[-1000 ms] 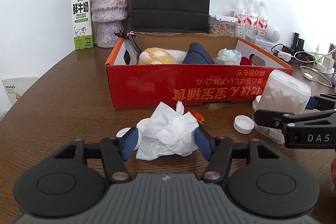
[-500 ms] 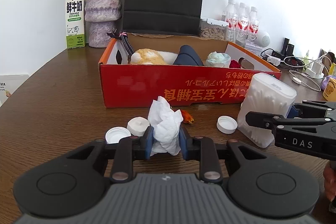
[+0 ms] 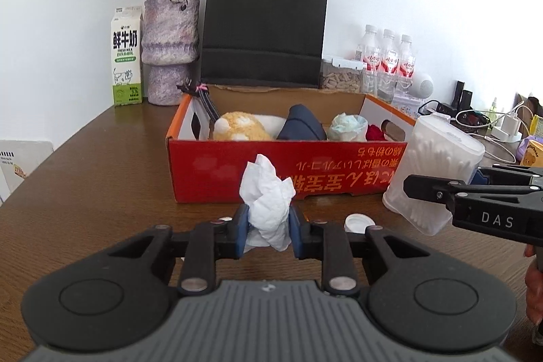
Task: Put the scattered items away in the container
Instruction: 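Carry the tissue and swab container over the box with both grippers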
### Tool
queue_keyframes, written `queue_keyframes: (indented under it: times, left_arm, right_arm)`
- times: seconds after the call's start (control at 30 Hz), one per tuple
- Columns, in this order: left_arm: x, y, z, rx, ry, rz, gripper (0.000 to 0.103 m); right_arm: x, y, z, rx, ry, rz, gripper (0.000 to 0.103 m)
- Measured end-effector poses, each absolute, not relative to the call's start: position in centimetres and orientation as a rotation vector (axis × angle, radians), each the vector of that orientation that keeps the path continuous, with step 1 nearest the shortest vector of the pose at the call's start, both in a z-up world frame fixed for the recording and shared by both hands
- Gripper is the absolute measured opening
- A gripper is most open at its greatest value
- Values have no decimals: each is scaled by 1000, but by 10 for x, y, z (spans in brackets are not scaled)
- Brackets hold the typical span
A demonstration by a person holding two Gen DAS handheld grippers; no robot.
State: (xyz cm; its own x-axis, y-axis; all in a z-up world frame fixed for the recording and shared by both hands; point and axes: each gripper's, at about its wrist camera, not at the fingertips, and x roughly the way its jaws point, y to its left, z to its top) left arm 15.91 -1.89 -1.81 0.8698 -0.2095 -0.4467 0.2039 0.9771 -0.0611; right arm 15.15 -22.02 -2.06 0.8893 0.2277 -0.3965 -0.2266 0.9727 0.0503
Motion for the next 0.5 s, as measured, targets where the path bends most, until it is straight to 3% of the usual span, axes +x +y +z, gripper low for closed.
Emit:
queue_keyframes:
  times: [0.5]
  left_arm:
    - [212,-38,55,-58,324,-218,25]
  right_arm:
    - [199,-246,43,-16,275,171,40]
